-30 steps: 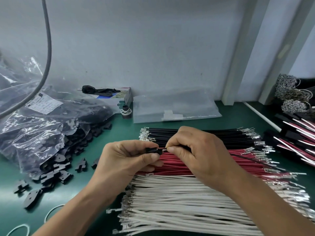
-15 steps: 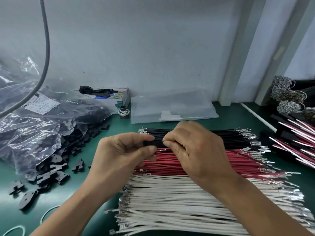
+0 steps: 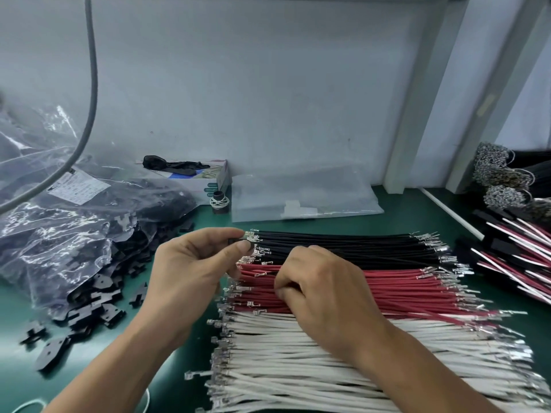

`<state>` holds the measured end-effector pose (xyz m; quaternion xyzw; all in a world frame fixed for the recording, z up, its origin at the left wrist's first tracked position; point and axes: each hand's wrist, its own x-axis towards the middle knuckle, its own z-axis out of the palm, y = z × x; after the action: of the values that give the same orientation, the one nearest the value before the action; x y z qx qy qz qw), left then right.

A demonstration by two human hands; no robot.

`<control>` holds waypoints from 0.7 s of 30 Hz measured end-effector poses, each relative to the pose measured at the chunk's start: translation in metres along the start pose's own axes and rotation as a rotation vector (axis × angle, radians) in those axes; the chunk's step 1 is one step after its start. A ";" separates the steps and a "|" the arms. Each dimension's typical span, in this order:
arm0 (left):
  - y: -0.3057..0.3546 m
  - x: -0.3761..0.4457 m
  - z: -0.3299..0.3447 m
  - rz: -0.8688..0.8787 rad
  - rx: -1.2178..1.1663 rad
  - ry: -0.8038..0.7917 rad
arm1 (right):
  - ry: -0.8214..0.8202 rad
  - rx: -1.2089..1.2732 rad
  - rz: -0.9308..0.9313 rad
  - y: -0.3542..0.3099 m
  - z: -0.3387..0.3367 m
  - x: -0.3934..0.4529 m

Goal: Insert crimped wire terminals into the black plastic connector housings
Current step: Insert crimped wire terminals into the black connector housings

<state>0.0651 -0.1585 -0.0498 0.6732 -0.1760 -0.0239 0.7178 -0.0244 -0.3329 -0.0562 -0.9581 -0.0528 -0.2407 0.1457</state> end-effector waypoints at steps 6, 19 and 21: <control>0.000 0.003 -0.003 -0.069 -0.118 -0.002 | 0.092 0.174 0.039 0.006 -0.010 0.001; 0.004 0.003 -0.006 -0.241 -0.340 -0.164 | 0.295 0.309 0.038 0.013 -0.020 0.002; 0.004 0.003 -0.006 -0.250 -0.344 -0.173 | 0.303 0.325 0.029 0.014 -0.020 0.001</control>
<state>0.0687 -0.1534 -0.0455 0.5529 -0.1455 -0.2000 0.7957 -0.0296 -0.3518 -0.0425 -0.8756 -0.0546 -0.3684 0.3076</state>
